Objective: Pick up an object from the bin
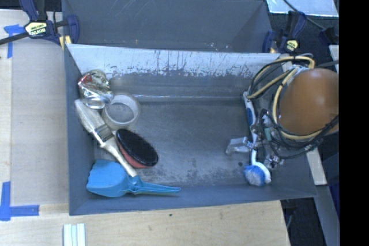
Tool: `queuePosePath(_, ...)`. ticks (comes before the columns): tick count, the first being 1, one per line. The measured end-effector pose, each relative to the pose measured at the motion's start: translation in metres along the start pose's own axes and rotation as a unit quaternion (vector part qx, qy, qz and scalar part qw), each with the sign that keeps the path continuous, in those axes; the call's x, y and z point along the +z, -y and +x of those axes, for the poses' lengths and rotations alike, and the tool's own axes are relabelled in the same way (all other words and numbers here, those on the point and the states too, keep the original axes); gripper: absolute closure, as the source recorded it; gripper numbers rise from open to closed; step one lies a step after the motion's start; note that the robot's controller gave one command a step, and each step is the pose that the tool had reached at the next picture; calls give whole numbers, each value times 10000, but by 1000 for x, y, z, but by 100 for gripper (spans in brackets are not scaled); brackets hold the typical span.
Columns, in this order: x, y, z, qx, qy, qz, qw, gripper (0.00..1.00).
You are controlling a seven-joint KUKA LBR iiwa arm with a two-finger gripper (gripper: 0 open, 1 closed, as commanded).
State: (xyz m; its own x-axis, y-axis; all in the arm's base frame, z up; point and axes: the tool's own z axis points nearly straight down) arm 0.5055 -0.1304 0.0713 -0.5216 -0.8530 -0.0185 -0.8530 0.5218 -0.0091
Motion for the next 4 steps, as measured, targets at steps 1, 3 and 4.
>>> queuePosePath(1,2,18,-18,-2243,0,19,9745,100)
queuePosePath(3,-15,17,-18,-2234,5,9,9747,100)
queuePosePath(4,-26,17,-19,-2226,12,21,9749,100)
